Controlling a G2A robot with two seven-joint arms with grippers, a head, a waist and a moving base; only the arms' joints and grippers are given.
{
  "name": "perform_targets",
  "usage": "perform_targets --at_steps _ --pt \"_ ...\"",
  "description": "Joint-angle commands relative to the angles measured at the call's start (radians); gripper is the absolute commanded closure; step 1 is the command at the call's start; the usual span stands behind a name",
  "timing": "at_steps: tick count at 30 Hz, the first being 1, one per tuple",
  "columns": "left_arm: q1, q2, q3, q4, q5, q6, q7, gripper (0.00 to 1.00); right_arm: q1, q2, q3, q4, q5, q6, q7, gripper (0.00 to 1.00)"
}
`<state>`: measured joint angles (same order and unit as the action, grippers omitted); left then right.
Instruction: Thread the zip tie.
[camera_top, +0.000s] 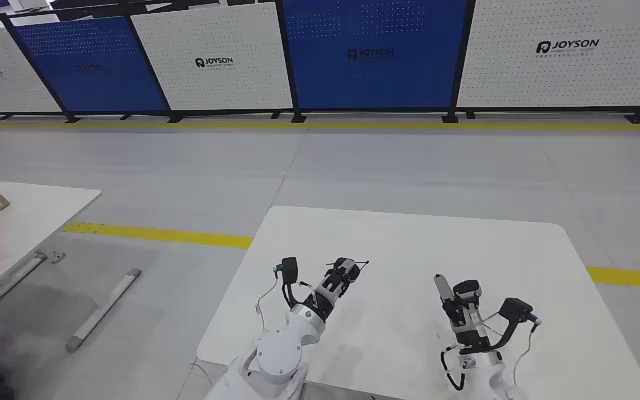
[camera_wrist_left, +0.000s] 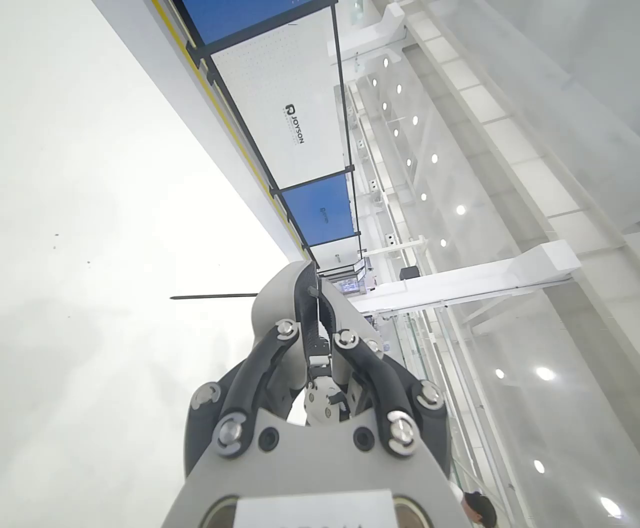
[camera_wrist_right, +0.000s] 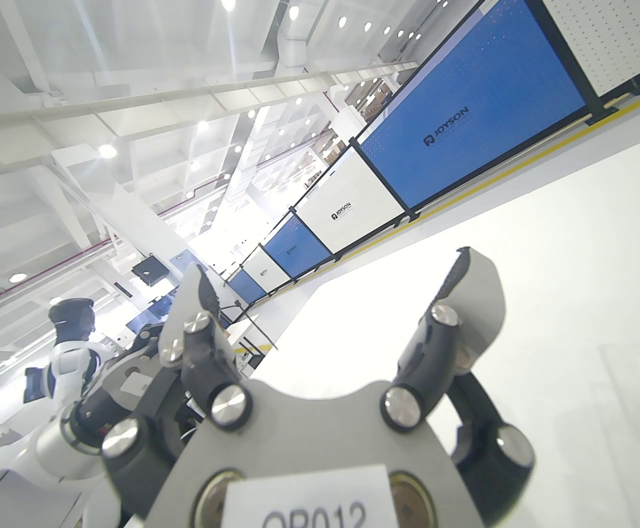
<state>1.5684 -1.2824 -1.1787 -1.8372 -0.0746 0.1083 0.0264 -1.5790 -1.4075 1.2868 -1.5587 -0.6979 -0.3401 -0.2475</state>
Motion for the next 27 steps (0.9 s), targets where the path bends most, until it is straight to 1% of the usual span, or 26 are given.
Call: perform_targets --at_steps 1,8,10,11,13,14,17,20,23,24,25,27 --pt "0.000 0.000 0.000 0.000 -0.002 0.000 0.001 1.00 0.000 0.000 0.000 0.000 -0.001 0.000 -0.001 0.00" --pt "0.000 0.000 0.000 0.000 -0.002 0.000 0.001 1.00 0.000 0.000 0.000 0.001 -0.001 0.002 0.001 0.00" --pt "-0.003 -0.001 -0.003 0.004 -0.010 -0.005 0.004 1.00 0.000 0.000 0.006 -0.005 -0.004 0.022 -0.007 0.00" --pt "-0.004 -0.001 -0.006 0.008 -0.014 -0.005 0.005 1.00 -0.003 0.001 0.015 -0.010 0.004 0.023 -0.016 0.00" --pt "-0.005 -0.001 -0.018 0.014 -0.036 -0.002 0.014 1.00 -0.018 0.003 0.042 -0.022 0.058 0.004 -0.020 0.00" --pt "-0.006 -0.002 -0.026 0.020 -0.050 -0.001 0.020 1.00 -0.026 0.005 0.067 -0.033 0.095 0.000 -0.026 0.00" --pt "-0.006 -0.003 -0.043 0.036 -0.085 0.000 0.025 1.00 -0.056 0.014 0.127 -0.073 0.197 0.000 -0.018 0.00" --pt "-0.008 -0.003 -0.056 0.050 -0.115 -0.002 0.025 1.00 -0.080 0.021 0.182 -0.093 0.278 0.000 -0.027 0.00" --pt "-0.014 -0.004 -0.064 0.067 -0.131 -0.006 0.028 1.00 -0.089 0.025 0.234 -0.084 0.362 0.000 -0.029 0.00" --pt "-0.021 -0.005 -0.068 0.079 -0.144 -0.004 0.034 1.00 -0.086 0.026 0.249 -0.066 0.400 0.014 -0.011 0.00" --pt "-0.028 -0.006 -0.069 0.090 -0.152 -0.002 0.033 1.00 -0.086 0.026 0.249 -0.066 0.400 0.014 -0.011 0.00" --pt "-0.028 -0.006 -0.069 0.090 -0.152 -0.002 0.033 1.00 -0.086 0.026 0.249 -0.066 0.400 0.014 -0.011 0.00"
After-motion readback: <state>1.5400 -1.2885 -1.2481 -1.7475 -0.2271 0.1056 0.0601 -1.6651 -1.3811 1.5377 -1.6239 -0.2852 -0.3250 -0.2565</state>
